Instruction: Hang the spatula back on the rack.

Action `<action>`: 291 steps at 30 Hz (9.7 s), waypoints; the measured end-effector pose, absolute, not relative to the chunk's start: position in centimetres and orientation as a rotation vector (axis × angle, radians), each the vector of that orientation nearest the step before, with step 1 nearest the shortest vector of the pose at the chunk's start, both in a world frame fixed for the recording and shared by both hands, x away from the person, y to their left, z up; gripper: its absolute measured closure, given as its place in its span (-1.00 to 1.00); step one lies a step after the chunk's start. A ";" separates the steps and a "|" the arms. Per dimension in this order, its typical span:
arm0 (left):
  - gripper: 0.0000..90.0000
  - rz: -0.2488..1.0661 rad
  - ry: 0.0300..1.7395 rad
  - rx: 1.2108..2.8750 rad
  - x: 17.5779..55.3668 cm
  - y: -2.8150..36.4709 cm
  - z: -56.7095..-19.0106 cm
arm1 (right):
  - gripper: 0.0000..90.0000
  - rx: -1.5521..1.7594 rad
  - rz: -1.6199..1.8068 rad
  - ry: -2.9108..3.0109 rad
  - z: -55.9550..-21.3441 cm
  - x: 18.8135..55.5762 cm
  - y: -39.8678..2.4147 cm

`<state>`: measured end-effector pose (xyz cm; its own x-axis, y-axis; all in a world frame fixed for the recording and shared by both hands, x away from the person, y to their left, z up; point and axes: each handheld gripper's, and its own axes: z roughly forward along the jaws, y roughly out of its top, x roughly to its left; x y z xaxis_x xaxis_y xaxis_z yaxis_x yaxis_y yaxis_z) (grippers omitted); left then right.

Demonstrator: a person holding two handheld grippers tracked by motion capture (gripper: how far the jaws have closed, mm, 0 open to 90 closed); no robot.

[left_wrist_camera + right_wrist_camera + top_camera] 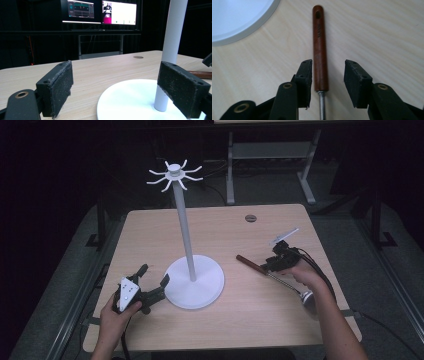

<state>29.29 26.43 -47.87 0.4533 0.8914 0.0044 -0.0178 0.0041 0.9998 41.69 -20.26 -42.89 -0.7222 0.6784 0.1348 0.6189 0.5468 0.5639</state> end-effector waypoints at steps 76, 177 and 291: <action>-0.72 0.871 0.833 1.389 29.3 26.3 -47.9 | 0.63 1.116 0.468 2.830 -41.4 43.9 -15.9; -0.72 0.864 0.838 1.382 29.3 26.3 -47.9 | 0.64 0.543 1.774 2.230 -25.0 36.6 -15.9; -0.72 0.852 0.833 1.369 29.2 26.8 -47.9 | -0.36 1.044 1.334 2.283 -41.8 31.8 -23.9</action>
